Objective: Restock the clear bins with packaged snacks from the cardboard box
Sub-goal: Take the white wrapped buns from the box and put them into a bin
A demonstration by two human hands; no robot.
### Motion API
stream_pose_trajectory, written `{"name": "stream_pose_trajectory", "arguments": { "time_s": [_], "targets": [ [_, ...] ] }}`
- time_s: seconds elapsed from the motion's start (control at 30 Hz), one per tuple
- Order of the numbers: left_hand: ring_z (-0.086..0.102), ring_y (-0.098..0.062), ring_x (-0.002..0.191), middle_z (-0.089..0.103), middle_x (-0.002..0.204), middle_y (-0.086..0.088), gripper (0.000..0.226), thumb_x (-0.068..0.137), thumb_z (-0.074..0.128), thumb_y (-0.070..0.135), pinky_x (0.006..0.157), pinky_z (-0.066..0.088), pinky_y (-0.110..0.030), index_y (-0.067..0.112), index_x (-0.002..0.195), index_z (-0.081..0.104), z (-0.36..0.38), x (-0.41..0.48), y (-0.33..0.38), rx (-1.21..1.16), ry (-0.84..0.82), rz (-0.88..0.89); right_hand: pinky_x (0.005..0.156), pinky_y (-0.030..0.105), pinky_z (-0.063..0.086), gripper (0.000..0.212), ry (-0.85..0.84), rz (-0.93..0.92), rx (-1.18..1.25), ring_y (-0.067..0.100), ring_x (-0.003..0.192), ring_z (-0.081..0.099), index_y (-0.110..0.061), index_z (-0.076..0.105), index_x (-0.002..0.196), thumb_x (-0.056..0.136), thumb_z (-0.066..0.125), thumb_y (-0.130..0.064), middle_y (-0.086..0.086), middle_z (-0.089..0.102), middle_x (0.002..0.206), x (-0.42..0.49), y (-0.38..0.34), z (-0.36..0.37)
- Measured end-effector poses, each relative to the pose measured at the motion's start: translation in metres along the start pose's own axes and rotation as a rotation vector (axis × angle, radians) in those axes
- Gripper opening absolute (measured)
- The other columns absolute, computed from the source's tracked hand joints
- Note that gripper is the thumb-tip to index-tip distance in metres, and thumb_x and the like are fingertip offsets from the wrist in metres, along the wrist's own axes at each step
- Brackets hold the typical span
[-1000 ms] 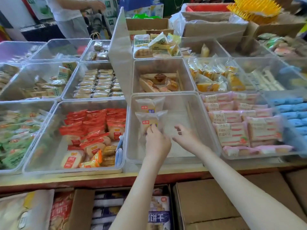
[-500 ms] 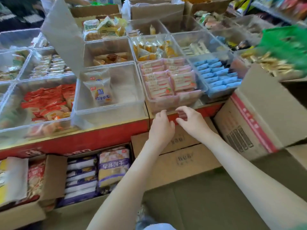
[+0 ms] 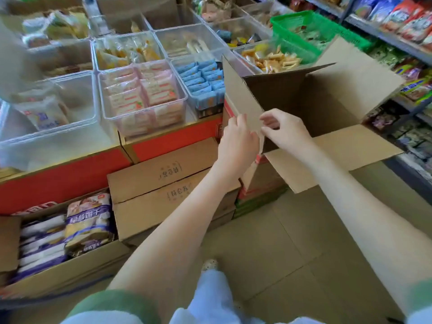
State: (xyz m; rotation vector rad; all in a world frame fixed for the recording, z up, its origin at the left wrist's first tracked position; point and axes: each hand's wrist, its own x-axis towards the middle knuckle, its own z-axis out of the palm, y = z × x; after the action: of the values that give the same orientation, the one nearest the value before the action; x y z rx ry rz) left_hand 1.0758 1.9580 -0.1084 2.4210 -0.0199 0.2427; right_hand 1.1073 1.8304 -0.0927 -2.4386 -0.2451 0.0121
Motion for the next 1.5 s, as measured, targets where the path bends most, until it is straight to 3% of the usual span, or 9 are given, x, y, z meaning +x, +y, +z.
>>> {"name": "stream_pose_trajectory", "arguments": {
  "time_s": [0.13, 0.23, 0.53, 0.77, 0.9, 1.03, 1.13, 1.37, 1.5],
  "targets": [
    [0.046, -0.027, 0.121, 0.046, 0.134, -0.015, 0.048, 0.094, 0.048, 0.014, 0.095, 0.042, -0.033, 0.005, 0.14, 0.037, 0.034, 0.024, 0.06, -0.006, 0.099, 0.123, 0.073, 0.016, 0.039, 0.017, 0.083, 0.081, -0.025, 0.009, 0.095, 0.054, -0.017, 0.061, 0.109, 0.094, 0.056, -0.021, -0.003, 0.061, 0.106, 0.016, 0.044, -0.036],
    [0.046, -0.027, 0.121, 0.044, 0.135, -0.015, 0.049, 0.095, 0.046, 0.01, 0.094, 0.042, -0.032, 0.005, 0.142, 0.034, 0.077, 0.051, 0.087, -0.036, 0.037, 0.133, 0.076, 0.022, 0.04, 0.02, 0.075, 0.162, -0.033, 0.015, 0.097, 0.056, -0.013, 0.061, 0.11, 0.092, 0.055, -0.018, 0.004, 0.064, 0.111, 0.04, 0.084, -0.055],
    [0.041, -0.032, 0.124, 0.037, 0.138, -0.014, 0.056, 0.093, 0.05, 0.016, 0.096, 0.041, -0.041, 0.006, 0.143, 0.024, 0.203, 0.147, 0.07, 0.114, -0.313, -0.257, 0.094, 0.034, 0.045, 0.038, -0.175, 0.278, -0.224, 0.026, 0.114, 0.055, -0.01, 0.052, 0.127, 0.091, 0.057, -0.02, 0.01, 0.056, 0.127, 0.134, 0.203, -0.067],
    [0.023, -0.033, 0.14, 0.019, 0.153, -0.014, 0.07, 0.094, 0.053, 0.019, 0.11, 0.031, -0.043, 0.007, 0.149, 0.011, 0.262, 0.187, 0.033, 0.096, -0.512, -0.558, 0.093, 0.036, 0.044, 0.043, -0.452, 0.357, -0.258, 0.03, 0.119, 0.05, -0.008, 0.045, 0.133, 0.093, 0.054, -0.02, 0.014, 0.05, 0.132, 0.202, 0.269, -0.03],
    [0.02, -0.033, 0.141, 0.016, 0.153, -0.015, 0.073, 0.094, 0.054, 0.022, 0.112, 0.027, -0.042, 0.006, 0.149, 0.008, 0.281, 0.198, -0.002, 0.074, -0.457, -0.811, 0.099, 0.037, 0.043, 0.044, -0.685, 0.287, -0.236, 0.032, 0.124, 0.049, -0.005, 0.046, 0.136, 0.094, 0.053, -0.018, 0.016, 0.051, 0.135, 0.244, 0.287, 0.012],
    [0.022, -0.033, 0.139, 0.012, 0.154, -0.013, 0.079, 0.094, 0.052, 0.035, 0.112, 0.028, -0.048, 0.011, 0.15, 0.001, 0.289, 0.202, -0.031, 0.025, -0.307, -1.058, 0.089, 0.033, 0.047, 0.032, -0.859, 0.177, -0.278, 0.026, 0.105, 0.059, -0.009, 0.057, 0.121, 0.096, 0.05, -0.029, 0.008, 0.062, 0.115, 0.278, 0.298, 0.068],
    [0.024, -0.031, 0.138, 0.011, 0.155, -0.009, 0.082, 0.093, 0.052, 0.038, 0.109, 0.031, -0.053, 0.017, 0.15, -0.004, 0.292, 0.206, -0.052, -0.018, -0.208, -1.188, 0.081, 0.03, 0.045, 0.034, -0.873, 0.136, -0.197, 0.028, 0.109, 0.059, -0.005, 0.058, 0.12, 0.098, 0.049, -0.029, 0.011, 0.061, 0.119, 0.301, 0.293, 0.112],
    [0.023, -0.03, 0.139, 0.013, 0.154, -0.011, 0.074, 0.095, 0.054, 0.025, 0.108, 0.032, -0.04, 0.015, 0.149, 0.005, 0.291, 0.197, -0.077, -0.067, -0.208, -1.234, 0.091, 0.042, 0.05, 0.025, -0.807, 0.36, 0.119, 0.03, 0.108, 0.061, -0.008, 0.067, 0.107, 0.094, 0.055, -0.025, 0.015, 0.067, 0.112, 0.296, 0.285, 0.187],
    [0.026, -0.03, 0.137, 0.019, 0.151, -0.01, 0.071, 0.093, 0.055, 0.024, 0.108, 0.033, -0.041, 0.016, 0.148, 0.01, 0.293, 0.194, -0.078, -0.131, -0.179, -1.256, 0.085, 0.037, 0.049, 0.021, -0.658, 0.366, 0.197, 0.028, 0.102, 0.062, -0.006, 0.067, 0.102, 0.096, 0.051, -0.018, 0.014, 0.068, 0.105, 0.287, 0.291, 0.19]
  ]
}}
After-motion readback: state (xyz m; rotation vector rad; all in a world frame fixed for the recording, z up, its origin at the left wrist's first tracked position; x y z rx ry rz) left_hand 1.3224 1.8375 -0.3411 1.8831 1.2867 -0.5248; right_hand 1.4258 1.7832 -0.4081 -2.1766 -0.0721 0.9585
